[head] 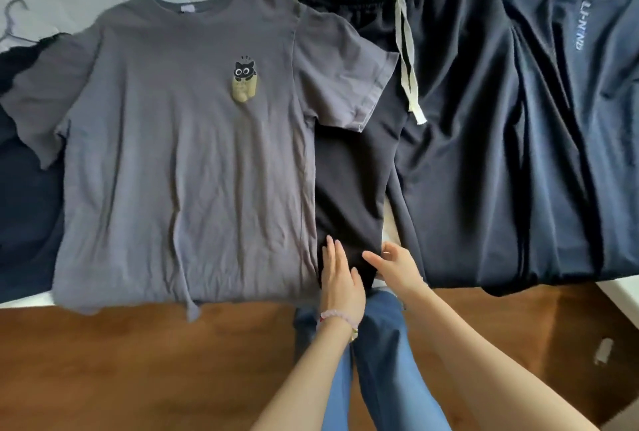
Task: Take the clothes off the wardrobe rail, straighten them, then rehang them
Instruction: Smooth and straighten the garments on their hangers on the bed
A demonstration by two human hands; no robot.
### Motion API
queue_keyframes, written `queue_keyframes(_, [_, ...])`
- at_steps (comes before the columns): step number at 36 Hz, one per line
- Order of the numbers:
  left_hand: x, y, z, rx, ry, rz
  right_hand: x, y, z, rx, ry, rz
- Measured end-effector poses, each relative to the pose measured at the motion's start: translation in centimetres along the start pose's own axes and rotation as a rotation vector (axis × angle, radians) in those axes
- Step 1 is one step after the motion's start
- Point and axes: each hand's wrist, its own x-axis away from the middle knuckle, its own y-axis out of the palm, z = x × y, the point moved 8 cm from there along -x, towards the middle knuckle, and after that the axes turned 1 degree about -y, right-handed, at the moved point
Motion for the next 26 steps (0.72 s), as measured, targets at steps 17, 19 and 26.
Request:
queue_keyframes(17, [-2.2, -7.3, -4.4, -0.042, -0.107, 0.296, 0.8, 2.8, -0.2, -0.397, 0.147, -0.27])
queue_keyframes(19, [-1.9, -7.4, -4.3, -0.041, -0.096, 0.297, 0.9, 3.3, -0.4, -0.329, 0.144, -0.304])
queue_keyframes(26, [-1.4, -7.5, -4.4, -0.238, -0.161, 0.236, 2.0, 2.0, -1.1, -0.486, 0.079, -0.36])
